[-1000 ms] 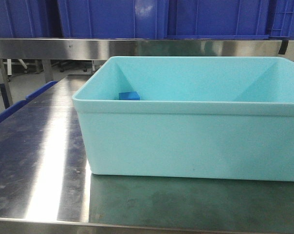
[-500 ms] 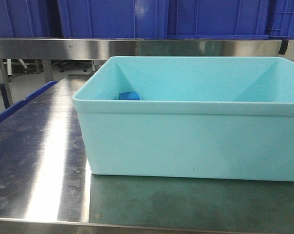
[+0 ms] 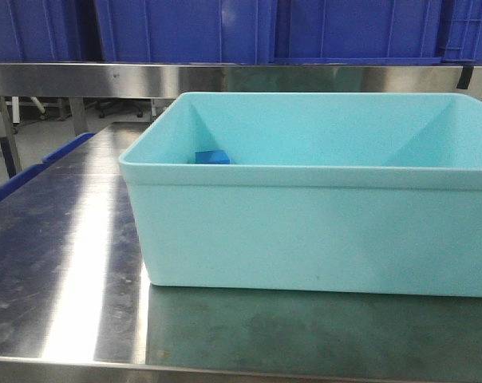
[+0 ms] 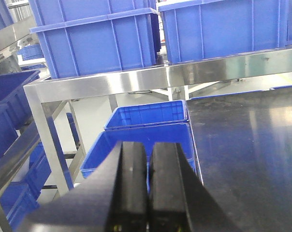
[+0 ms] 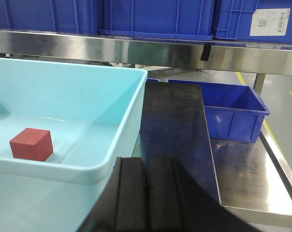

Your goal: Pick red cube and place on left shelf

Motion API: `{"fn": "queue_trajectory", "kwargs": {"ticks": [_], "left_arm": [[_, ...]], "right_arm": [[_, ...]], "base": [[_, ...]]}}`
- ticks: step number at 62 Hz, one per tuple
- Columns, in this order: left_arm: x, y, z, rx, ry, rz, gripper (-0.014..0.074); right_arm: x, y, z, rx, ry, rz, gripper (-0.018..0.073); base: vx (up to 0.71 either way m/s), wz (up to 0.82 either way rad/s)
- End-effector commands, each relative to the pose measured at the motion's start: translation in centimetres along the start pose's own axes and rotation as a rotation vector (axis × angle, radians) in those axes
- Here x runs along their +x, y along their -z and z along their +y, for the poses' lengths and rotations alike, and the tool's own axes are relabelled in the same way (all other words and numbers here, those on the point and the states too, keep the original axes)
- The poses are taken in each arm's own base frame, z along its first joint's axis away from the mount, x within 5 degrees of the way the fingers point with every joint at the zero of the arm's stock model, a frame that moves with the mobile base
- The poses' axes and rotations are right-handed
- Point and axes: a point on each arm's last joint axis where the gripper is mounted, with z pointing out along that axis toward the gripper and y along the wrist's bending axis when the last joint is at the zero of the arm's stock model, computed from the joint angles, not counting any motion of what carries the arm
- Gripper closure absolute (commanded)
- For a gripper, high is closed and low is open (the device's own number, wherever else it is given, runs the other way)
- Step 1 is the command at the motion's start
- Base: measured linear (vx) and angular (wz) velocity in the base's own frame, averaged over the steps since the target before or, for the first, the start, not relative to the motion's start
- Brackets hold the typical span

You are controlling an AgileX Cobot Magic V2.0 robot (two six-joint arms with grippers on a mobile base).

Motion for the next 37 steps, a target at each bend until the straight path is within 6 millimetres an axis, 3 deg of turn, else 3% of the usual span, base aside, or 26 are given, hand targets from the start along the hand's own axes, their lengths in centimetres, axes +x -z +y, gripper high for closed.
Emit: {"fn": "queue_trajectory", "kwargs": {"ticks": [1, 17, 37], "left_arm": [[-0.1, 0.0, 0.0, -0.004, 0.005, -0.068, 0.0491], [-0.1, 0.0, 0.0, -0.004, 0.005, -0.068, 0.0491], [-0.1, 0.0, 0.0, -0.004, 0.005, -0.068, 0.0491]], "right_arm": [[-1.7, 0.3, 0.0, -0.003, 0.007, -0.129, 0.0502], [-2.8, 0.5, 0.1, -0.007, 0.006, -0.196, 0.0502], [-8.6, -0.8, 0.0, 0.002, 0.006, -0.07, 0.0502]], "base": [[0.0, 0.0], [0.0, 0.0], [0.0, 0.0]]}}
